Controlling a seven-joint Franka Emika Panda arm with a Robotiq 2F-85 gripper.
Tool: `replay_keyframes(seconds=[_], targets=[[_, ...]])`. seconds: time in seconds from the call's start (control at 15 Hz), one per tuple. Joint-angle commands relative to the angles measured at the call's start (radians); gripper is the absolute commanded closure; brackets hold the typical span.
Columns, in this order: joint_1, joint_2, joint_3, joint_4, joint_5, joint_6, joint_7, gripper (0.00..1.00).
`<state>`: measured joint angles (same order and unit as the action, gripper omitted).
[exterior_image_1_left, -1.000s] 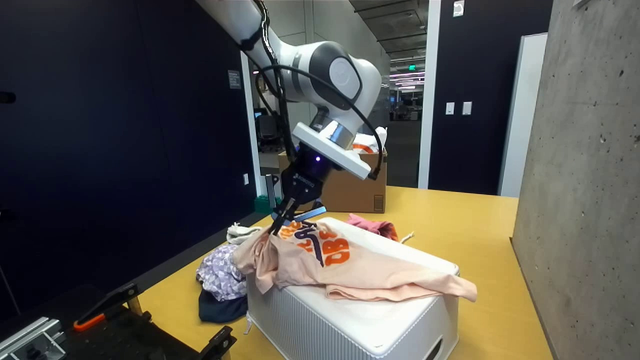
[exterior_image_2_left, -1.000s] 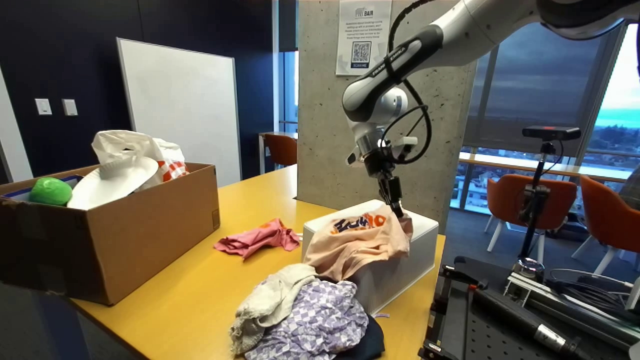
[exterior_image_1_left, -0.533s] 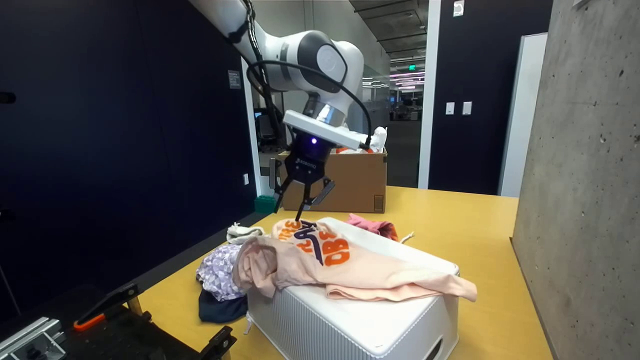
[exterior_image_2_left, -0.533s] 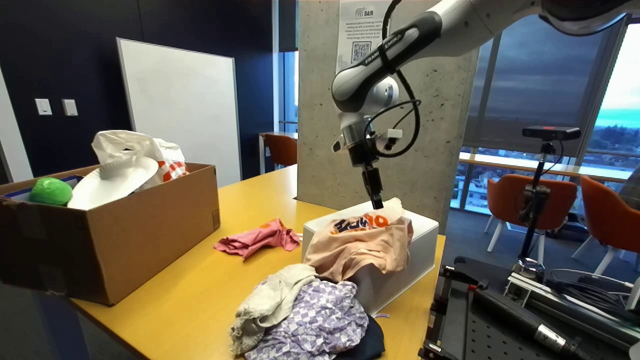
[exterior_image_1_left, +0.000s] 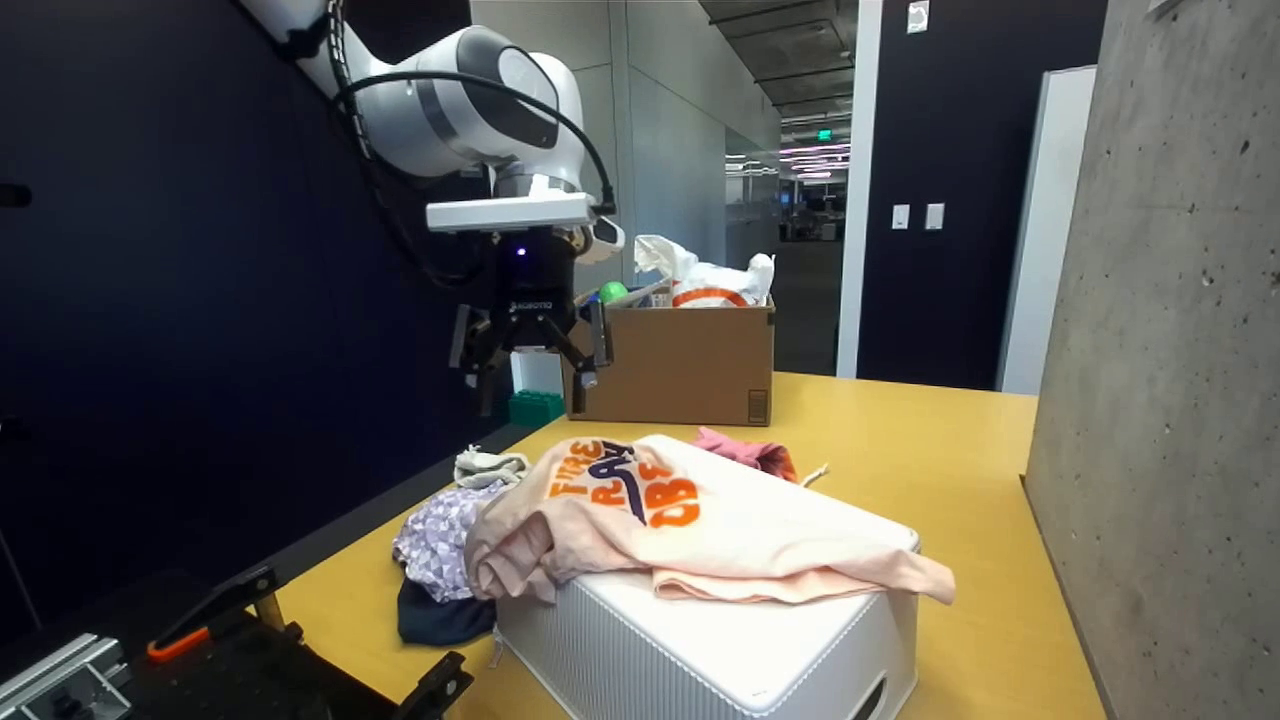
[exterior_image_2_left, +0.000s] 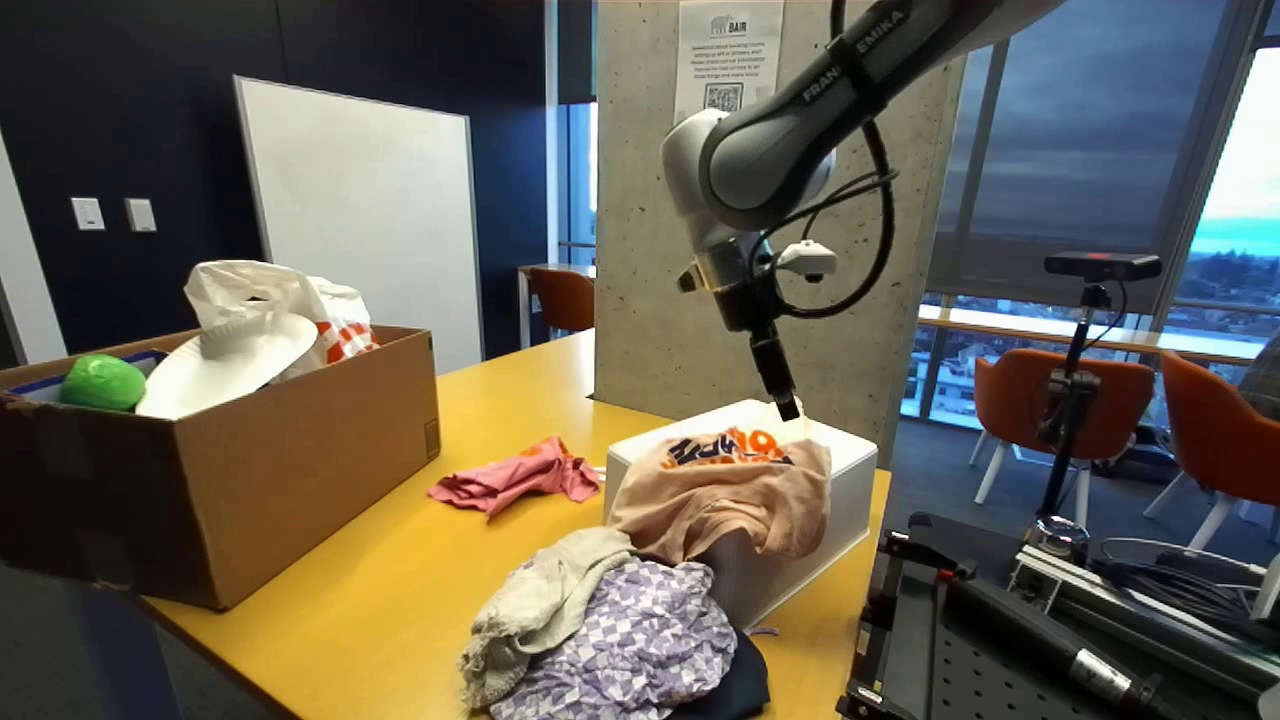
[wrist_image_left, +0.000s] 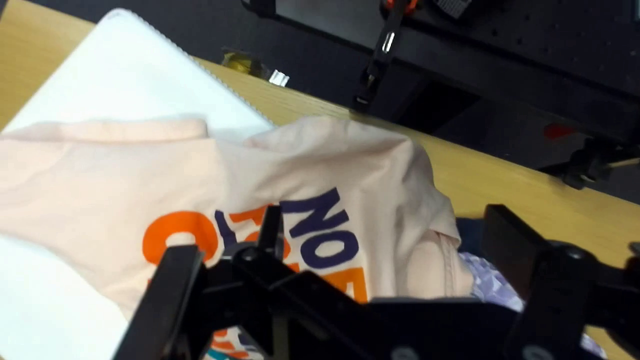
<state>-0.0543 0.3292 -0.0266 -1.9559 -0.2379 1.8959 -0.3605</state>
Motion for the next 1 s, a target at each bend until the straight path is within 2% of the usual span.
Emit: replay_keyframes(seconds=[0.0, 0.33, 0.73, 0.93], targets=[[0.01, -0.104, -0.032, -0.184, -0.124, 0.148, 0.166, 0.0], [0.0, 0.029, -0.075, -0.186, -0.244, 0.485, 0.298, 0.0], [-0.015, 0.21, -0.119, -0.123, -0.196, 0.786, 0.318, 0.0], [-0.024, 0.249, -0.122, -0.129, -0.169, 0.914, 0.303, 0.0]])
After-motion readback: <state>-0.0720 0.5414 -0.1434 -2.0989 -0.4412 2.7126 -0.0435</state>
